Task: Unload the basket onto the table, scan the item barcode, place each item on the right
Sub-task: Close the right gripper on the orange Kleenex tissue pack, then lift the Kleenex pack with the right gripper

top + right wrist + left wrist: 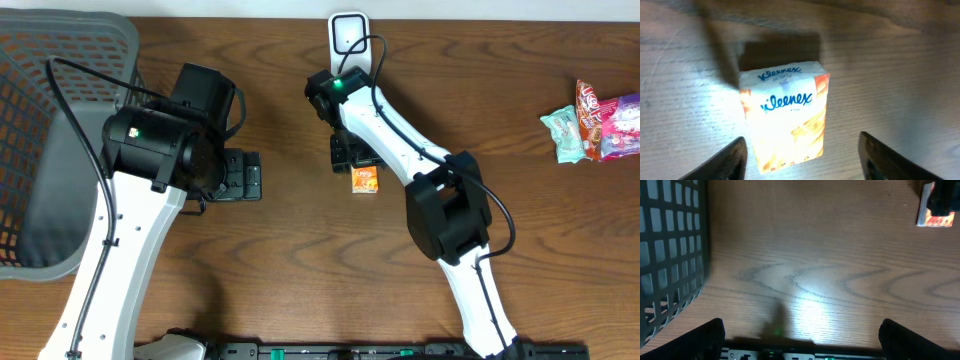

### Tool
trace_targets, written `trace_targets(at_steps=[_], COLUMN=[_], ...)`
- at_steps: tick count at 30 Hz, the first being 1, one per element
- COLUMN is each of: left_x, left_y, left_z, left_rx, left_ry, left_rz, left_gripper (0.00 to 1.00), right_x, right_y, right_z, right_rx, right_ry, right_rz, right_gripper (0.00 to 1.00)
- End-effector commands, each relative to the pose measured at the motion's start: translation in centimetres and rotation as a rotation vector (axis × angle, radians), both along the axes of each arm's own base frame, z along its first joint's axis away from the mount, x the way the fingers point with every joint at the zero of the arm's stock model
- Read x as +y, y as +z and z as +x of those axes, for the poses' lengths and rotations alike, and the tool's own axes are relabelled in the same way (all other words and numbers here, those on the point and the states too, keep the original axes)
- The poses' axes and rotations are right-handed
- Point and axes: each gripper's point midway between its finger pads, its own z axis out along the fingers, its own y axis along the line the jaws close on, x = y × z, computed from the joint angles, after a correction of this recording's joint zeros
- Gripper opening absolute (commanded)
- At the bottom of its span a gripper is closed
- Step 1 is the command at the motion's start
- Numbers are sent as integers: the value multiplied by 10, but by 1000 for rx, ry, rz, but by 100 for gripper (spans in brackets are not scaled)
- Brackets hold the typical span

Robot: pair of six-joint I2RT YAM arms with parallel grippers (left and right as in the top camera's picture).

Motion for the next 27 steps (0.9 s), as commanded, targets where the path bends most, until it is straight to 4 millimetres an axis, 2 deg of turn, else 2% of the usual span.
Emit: trace_targets(at_steps=[1,6,12,15,18,22,24,25,27], left_x=[2,2,2,2,2,2,2,2,2], left_y=[-2,-2,-2,-2,-2,-2,-2,-2,-2], left_z=[0,0,0,0,0,0,0,0,0], left_rx=[8,7,7,7,7,7,7,7,7], left_ry=[7,7,7,7,7,7,7,7,7], left_rz=[7,7,7,7,7,7,7,7,7], left_gripper=[98,98,98,98,98,98,98,98,98], right_x=[6,18,12,6,2,3,5,6,5], right_y=[10,9,10,8,-1,-22,-28,-29,-28], right_z=[-3,-12,-9,-8,-10,-16,-20,-22,-23], right_rx=[23,51,-13,-59,-78,-70,-54,-47,-40], right_ry=[97,143,90,64,53,59,56,55,54], right_rz=[48,81,-11,-84,-125,-119,-103,-100,-100], right_gripper=[57,51,45,45,43,38,25,11,1])
